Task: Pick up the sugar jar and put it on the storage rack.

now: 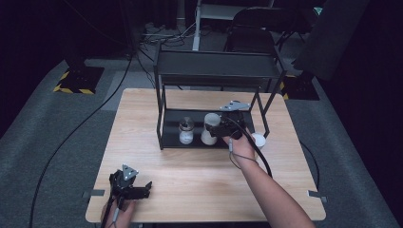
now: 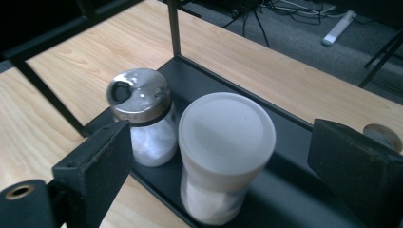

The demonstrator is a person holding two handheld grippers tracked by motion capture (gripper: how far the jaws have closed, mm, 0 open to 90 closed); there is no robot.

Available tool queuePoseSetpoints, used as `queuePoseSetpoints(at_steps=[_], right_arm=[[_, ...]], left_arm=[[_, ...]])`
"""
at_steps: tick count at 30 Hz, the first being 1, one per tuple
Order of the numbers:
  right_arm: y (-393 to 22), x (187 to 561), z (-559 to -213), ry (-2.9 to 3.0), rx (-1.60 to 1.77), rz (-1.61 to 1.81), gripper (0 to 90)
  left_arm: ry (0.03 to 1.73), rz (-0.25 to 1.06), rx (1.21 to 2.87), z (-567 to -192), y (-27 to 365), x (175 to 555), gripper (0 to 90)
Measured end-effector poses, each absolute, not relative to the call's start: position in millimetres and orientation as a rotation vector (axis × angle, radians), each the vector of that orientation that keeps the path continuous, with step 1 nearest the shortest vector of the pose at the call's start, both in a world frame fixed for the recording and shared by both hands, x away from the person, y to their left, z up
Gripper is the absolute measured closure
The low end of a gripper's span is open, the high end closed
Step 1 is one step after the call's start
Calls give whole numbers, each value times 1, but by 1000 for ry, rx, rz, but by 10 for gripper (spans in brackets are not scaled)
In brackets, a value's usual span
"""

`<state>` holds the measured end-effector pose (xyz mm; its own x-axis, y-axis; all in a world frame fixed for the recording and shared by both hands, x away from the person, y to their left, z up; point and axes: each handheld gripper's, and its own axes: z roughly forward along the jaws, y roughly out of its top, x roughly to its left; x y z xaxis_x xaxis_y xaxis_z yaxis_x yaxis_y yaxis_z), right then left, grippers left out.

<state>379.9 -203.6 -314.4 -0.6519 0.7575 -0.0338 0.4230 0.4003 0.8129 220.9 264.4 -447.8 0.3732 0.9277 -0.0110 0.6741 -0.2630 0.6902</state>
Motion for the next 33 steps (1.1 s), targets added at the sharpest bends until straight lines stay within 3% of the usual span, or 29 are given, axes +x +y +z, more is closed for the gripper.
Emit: queuePoseSetpoints(at_steps=[16,33], right_arm=[[-234,345,-294,2292,936,1186,5],[-280,306,-287,2269,897,1184,0]], left_arm=[[1377,538,2028,-448,264,221,3],[1377,538,2028,-448,264,221,3]])
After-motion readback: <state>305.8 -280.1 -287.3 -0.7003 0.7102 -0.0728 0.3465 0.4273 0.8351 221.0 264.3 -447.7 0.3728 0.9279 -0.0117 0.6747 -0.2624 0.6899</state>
